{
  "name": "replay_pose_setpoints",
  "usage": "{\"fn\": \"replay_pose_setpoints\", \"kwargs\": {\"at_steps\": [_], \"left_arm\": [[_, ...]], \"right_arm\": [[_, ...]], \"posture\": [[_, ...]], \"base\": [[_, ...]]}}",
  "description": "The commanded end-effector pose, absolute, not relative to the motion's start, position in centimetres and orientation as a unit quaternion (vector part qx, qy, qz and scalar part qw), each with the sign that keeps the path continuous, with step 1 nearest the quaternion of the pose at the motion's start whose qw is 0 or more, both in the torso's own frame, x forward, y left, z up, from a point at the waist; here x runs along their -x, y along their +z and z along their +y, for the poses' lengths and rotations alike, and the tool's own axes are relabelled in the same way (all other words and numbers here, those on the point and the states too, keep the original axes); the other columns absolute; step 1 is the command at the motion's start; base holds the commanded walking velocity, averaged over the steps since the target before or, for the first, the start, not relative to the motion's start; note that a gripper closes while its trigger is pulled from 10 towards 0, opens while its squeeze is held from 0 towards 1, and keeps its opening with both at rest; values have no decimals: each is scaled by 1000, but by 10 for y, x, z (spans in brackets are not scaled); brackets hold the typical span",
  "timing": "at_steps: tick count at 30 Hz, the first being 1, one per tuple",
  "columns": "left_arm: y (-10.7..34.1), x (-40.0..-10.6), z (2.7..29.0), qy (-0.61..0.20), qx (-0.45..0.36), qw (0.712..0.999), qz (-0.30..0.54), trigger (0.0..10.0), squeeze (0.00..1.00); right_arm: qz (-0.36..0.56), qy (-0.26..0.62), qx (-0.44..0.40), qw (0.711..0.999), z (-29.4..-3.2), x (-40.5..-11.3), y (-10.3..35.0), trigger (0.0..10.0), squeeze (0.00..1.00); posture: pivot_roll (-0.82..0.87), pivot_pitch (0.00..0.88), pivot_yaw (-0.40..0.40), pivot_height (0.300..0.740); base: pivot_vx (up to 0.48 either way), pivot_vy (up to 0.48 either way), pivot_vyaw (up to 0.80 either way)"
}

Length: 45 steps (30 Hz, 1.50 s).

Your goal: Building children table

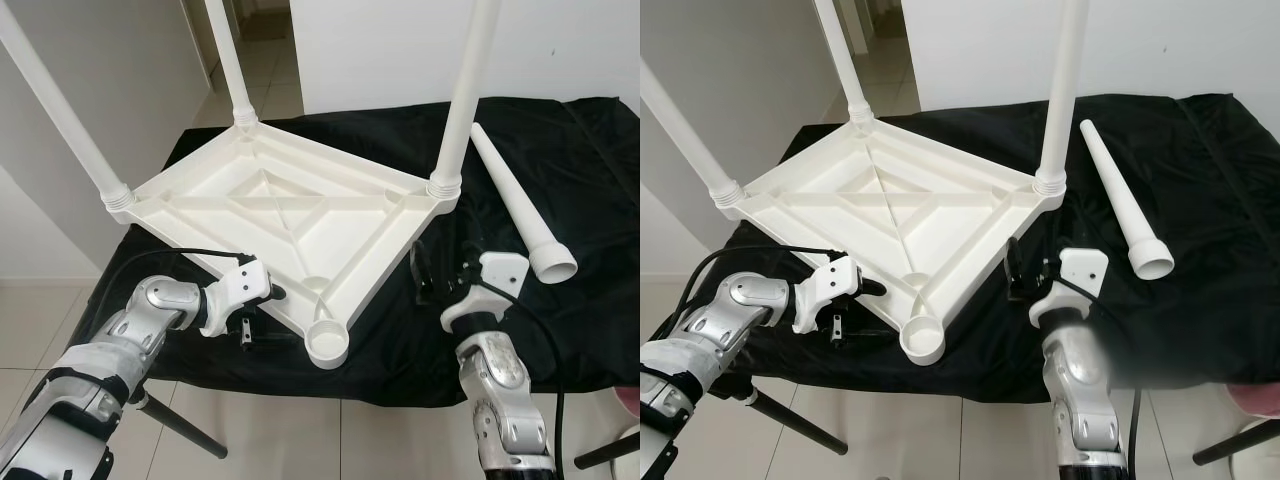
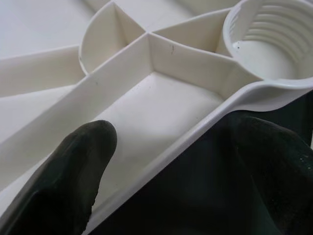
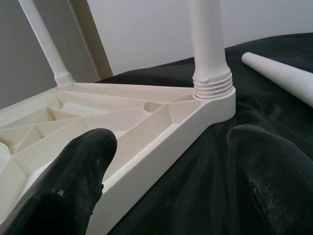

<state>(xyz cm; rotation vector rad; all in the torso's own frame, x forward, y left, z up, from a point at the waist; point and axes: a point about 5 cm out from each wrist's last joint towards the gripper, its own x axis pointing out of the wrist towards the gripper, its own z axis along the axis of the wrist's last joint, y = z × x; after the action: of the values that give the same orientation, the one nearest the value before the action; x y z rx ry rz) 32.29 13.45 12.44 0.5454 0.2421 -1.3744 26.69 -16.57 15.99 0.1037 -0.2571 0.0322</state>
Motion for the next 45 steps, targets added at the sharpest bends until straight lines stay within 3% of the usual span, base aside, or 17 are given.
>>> {"fn": "replay_pose_setpoints", "kwargs": {"at_steps": [1,8,9,10,11,24,26,35,36,37,38,40,41,45], "left_arm": [[113,-314,139,-671,-243,683,153,10000,0],[109,-315,137,-678,-237,677,161,10000,0],[110,-316,137,-679,-234,678,160,3725,0],[111,-317,136,-679,-232,678,159,3725,0],[112,-318,136,-678,-230,680,158,0,0],[120,-325,140,-661,-223,704,137,0,0],[124,-325,136,-651,-214,720,111,0,0],[128,-324,127,-632,-202,745,70,157,0],[128,-323,123,-625,-201,752,57,5569,0],[128,-323,123,-625,-201,752,57,5569,0],[128,-321,119,-620,-199,757,49,10000,0],[127,-318,115,-622,-194,758,43,10000,0],[127,-312,111,-633,-176,753,45,10000,1000],[127,-306,106,-646,-155,746,46,10000,1000]], "right_arm": [[-122,19,-55,991,-162,-265,159,10000,0],[-117,16,-54,992,-161,-261,158,10000,0],[-115,15,-53,992,-161,-259,157,10000,0],[-113,15,-53,992,-161,-259,157,10000,0],[-112,15,-53,992,-162,-258,156,10000,0],[-114,18,-53,992,-160,-263,159,10000,0],[-114,18,-54,992,-159,-264,159,10000,0],[-116,16,-57,992,-157,-266,159,10000,0],[-116,16,-58,991,-157,-266,159,10000,0],[-116,16,-58,991,-157,-266,159,10000,0],[-116,16,-58,991,-157,-267,159,10000,0],[-116,17,-58,991,-156,-267,158,10000,0],[-116,20,-57,991,-155,-269,159,10000,0],[-117,23,-56,991,-154,-270,159,10000,0]], "posture": [[-103,118,160,740],[-108,140,161,740],[-109,141,161,740],[-109,141,161,740],[-110,141,158,740],[-102,122,154,740],[-101,119,155,740],[-100,111,160,740],[-100,111,160,740],[-100,111,160,740],[-94,106,156,740],[-94,104,154,740],[-94,104,154,740],[-91,96,151,740]], "base": [[0,0,0],[0,0,0],[0,0,0],[0,0,0],[0,0,0],[0,0,0],[0,0,0],[0,0,0],[0,0,0],[0,0,0],[0,0,0],[0,0,0],[0,0,0],[0,0,0]]}}
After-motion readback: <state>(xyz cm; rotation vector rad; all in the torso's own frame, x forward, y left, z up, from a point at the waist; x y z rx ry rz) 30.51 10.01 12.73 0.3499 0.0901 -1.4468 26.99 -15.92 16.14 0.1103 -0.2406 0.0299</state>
